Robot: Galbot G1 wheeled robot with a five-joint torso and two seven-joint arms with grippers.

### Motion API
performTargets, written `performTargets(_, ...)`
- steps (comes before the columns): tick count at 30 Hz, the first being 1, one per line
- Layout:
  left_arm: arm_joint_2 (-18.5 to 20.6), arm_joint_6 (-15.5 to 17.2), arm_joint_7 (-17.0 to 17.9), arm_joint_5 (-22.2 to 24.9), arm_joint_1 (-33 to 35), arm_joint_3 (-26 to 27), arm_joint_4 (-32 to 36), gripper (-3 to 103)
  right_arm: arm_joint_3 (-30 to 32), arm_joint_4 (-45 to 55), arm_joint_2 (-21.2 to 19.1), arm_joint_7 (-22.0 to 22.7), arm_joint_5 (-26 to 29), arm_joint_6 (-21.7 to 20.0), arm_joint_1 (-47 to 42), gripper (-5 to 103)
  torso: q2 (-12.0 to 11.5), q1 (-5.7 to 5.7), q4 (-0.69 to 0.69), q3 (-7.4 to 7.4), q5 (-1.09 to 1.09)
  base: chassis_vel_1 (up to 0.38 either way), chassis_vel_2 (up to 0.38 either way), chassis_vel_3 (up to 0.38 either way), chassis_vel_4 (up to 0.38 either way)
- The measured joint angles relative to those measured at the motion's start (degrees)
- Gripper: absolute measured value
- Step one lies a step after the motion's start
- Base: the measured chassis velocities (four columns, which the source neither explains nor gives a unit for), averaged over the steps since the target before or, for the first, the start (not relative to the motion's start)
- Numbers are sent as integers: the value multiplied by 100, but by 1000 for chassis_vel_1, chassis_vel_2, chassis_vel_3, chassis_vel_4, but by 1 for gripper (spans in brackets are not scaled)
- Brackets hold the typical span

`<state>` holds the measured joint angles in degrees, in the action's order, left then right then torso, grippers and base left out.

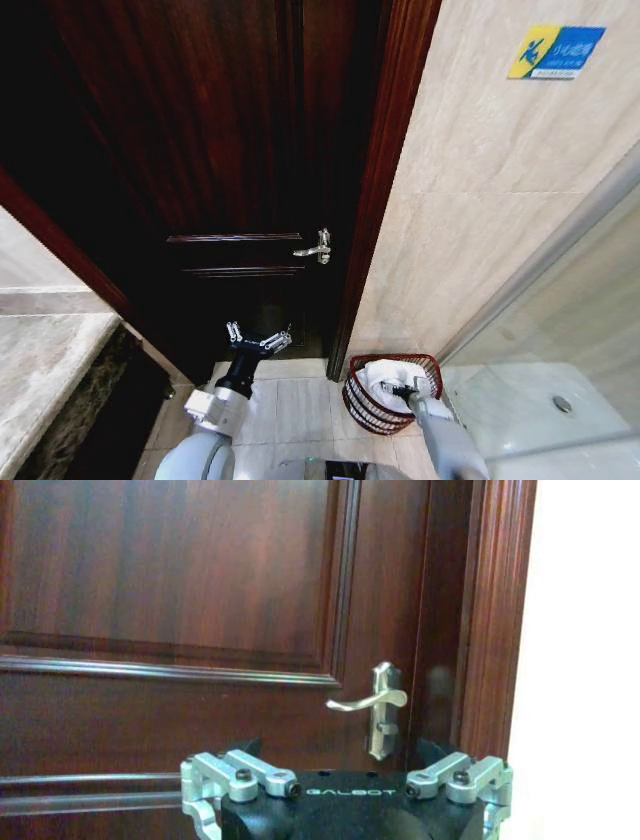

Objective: Discard the used towel into the hamper.

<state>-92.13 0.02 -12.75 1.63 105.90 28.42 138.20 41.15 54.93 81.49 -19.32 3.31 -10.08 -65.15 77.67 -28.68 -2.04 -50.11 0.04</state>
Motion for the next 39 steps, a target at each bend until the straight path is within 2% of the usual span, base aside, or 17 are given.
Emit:
performTargets(1,0,0,0,0,0,0,0,100,0,0,0,0,0,0,0,100,0,0,0,0,0,0,0,0,0)
performTargets(2,-1,0,1,0,1,1,0,100,0,557,48,44,-14,62,-400,100,0,0,-1,0,-4,0,0,0,0)
performTargets(3,0,0,1,0,1,1,-1,100,5,1068,112,101,-81,165,-813,100,0,1,7,0,-6,0,0,0,0)
performTargets(5,-1,0,1,1,0,0,0,100,48,1825,228,241,-181,576,-1405,100,1,1,4,0,-4,0,0,0,0)
performTargets(6,-1,0,1,1,0,0,0,100,48,1825,228,241,-181,576,-1405,100,1,1,4,0,-4,0,0,0,0)
performTargets(8,0,0,1,0,1,1,0,100,64,2538,381,481,-223,1057,-1940,100,1,1,7,0,-4,0,0,0,0)
performTargets(11,-1,0,1,0,1,1,0,100,16,3479,570,640,-242,1457,-2533,100,1,1,-3,1,-4,0,0,0,0)
performTargets(12,0,0,1,0,0,1,0,100,-22,3877,663,690,-276,1578,-2828,100,0,1,3,0,-4,0,0,0,0)
performTargets(13,0,0,1,0,0,1,0,100,-22,3877,663,690,-276,1578,-2828,100,0,1,3,0,-4,0,0,0,0)
performTargets(16,0,0,1,0,0,1,0,100,-215,5354,918,861,-332,1832,-3727,100,1,1,4,0,-7,0,0,0,0)
performTargets(17,0,0,1,0,0,1,0,100,-215,5354,918,861,-332,1832,-3727,100,1,1,4,0,-7,0,0,0,0)
performTargets(20,0,0,1,0,0,1,0,100,-394,6436,1064,1000,-504,2129,-4201,100,1,1,3,0,-3,0,0,0,0)
performTargets(28,0,0,0,0,1,1,0,100,-634,7656,1064,1131,-659,2386,-4535,100,1,0,2,0,-4,0,0,0,0)
performTargets(32,0,0,1,0,0,1,0,100,-770,7926,1065,1165,-855,2573,-4623,100,1,0,3,-1,-4,0,0,0,0)
performTargets(39,-1,0,1,0,1,1,0,100,-832,8007,1065,1112,-940,2637,-4609,100,1,0,3,-1,-3,0,0,0,0)
